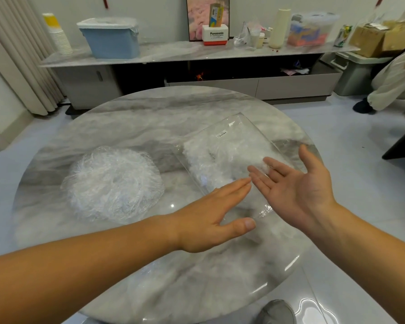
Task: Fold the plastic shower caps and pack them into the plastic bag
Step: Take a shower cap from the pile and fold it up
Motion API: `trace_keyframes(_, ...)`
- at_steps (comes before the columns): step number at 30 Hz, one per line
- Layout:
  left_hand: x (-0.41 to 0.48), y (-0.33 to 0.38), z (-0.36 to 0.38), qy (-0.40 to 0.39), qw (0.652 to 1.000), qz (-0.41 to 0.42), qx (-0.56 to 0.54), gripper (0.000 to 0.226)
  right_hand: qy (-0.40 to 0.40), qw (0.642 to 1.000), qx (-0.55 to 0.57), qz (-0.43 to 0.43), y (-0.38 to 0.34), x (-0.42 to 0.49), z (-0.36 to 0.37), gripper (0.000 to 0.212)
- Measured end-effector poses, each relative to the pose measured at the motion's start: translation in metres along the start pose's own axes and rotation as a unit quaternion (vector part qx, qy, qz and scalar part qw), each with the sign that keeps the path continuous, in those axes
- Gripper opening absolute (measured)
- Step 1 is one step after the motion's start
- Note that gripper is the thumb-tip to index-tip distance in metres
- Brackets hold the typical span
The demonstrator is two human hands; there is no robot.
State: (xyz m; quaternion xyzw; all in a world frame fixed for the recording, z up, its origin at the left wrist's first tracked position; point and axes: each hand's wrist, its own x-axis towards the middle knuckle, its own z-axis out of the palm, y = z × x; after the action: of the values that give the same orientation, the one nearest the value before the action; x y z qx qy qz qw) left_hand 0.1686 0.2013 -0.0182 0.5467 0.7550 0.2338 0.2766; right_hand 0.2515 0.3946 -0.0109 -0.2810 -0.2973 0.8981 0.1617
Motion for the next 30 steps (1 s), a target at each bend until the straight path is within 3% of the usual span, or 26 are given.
trace_keyframes(7,0.000,-0.004,0.000,0.013,1.000,0.009,-0.008,0.077,-0.030,0.995,-0.091,0.040,0.009,0.025,0.026,0.095)
trace_keyframes(13,-0.006,-0.009,-0.001,-0.007,1.000,-0.001,0.005,0.079,-0.044,0.994,-0.080,0.056,0.001,0.014,0.016,0.078)
trace_keyframes(21,-0.009,-0.011,0.000,-0.015,0.999,0.007,0.031,0.079,-0.005,0.998,-0.058,0.033,-0.005,-0.015,-0.004,0.061)
trace_keyframes(30,-0.010,-0.011,0.002,-0.020,0.999,-0.005,0.051,0.082,0.001,0.998,-0.060,0.030,0.003,0.002,0.020,0.084)
